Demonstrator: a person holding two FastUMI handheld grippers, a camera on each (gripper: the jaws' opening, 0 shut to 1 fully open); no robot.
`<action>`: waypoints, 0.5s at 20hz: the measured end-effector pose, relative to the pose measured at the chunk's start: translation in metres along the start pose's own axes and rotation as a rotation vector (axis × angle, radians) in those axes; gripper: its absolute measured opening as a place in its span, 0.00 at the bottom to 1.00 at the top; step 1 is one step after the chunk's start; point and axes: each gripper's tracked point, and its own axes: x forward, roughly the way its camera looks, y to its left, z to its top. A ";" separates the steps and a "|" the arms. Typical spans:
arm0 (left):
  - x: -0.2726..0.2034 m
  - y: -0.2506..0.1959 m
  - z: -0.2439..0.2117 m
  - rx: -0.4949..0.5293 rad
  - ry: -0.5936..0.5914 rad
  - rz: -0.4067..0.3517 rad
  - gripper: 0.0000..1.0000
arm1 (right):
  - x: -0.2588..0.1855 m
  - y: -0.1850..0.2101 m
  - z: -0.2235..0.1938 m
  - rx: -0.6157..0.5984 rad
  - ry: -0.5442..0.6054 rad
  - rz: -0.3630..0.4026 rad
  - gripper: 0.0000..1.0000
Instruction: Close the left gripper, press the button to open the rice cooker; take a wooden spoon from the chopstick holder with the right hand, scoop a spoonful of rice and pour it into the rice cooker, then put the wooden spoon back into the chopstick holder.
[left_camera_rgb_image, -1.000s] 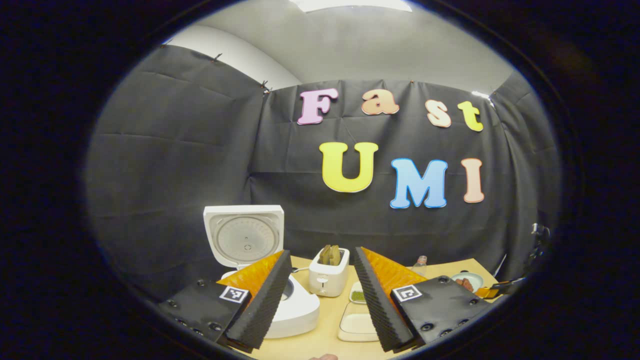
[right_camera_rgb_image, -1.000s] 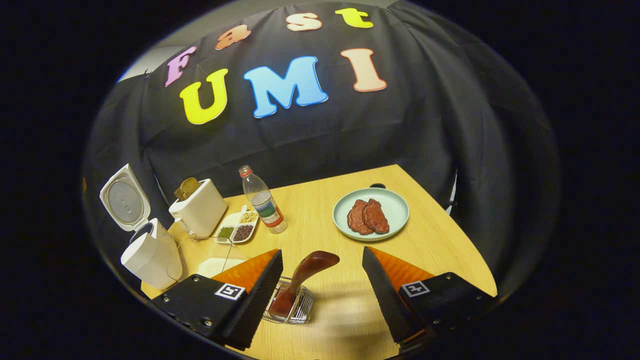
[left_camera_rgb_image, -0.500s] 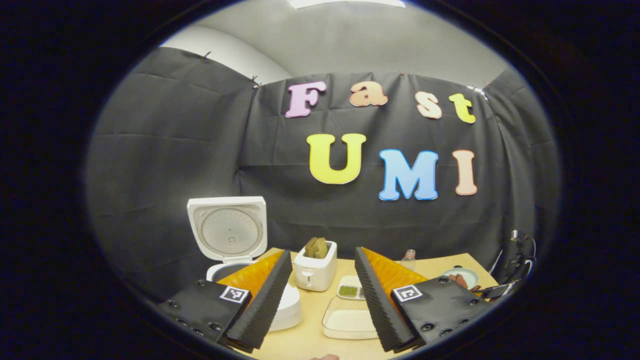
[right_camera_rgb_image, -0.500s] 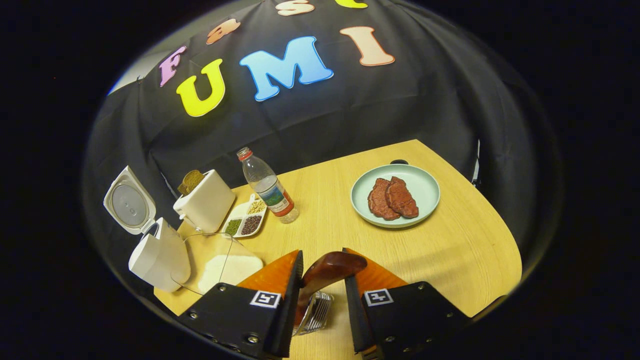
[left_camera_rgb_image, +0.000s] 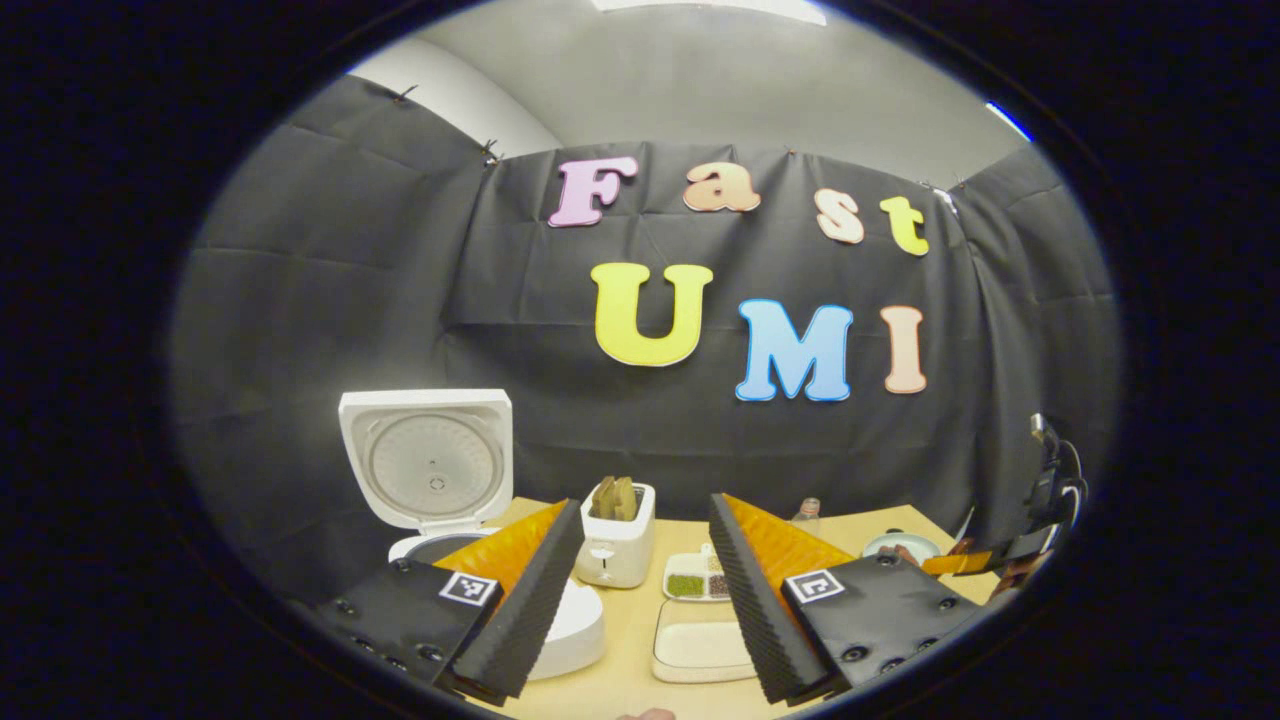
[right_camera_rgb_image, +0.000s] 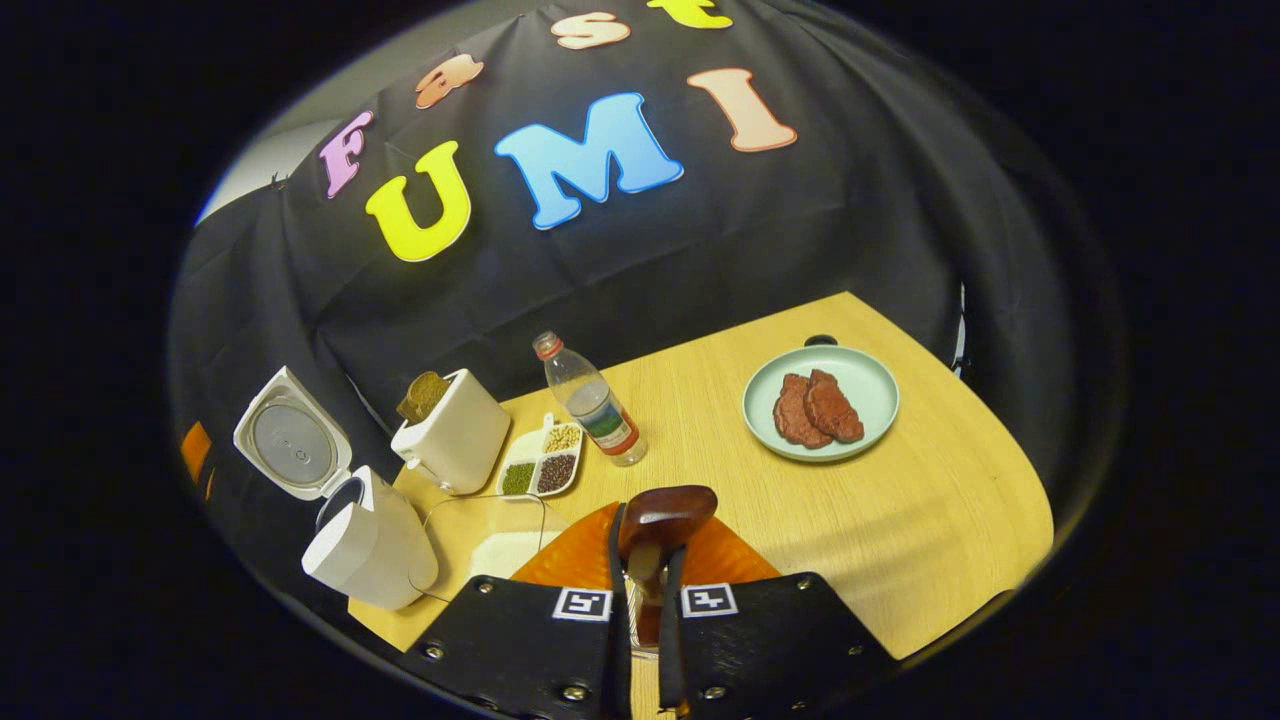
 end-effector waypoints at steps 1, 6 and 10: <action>0.001 0.007 0.001 -0.003 -0.003 -0.003 0.89 | -0.005 0.007 0.010 -0.003 -0.022 0.007 0.11; 0.007 0.031 -0.009 0.004 0.006 -0.007 0.89 | -0.010 0.054 0.048 0.007 -0.108 0.057 0.11; 0.008 0.045 -0.009 -0.006 -0.002 -0.013 0.89 | 0.014 0.102 0.046 -0.008 -0.110 0.114 0.11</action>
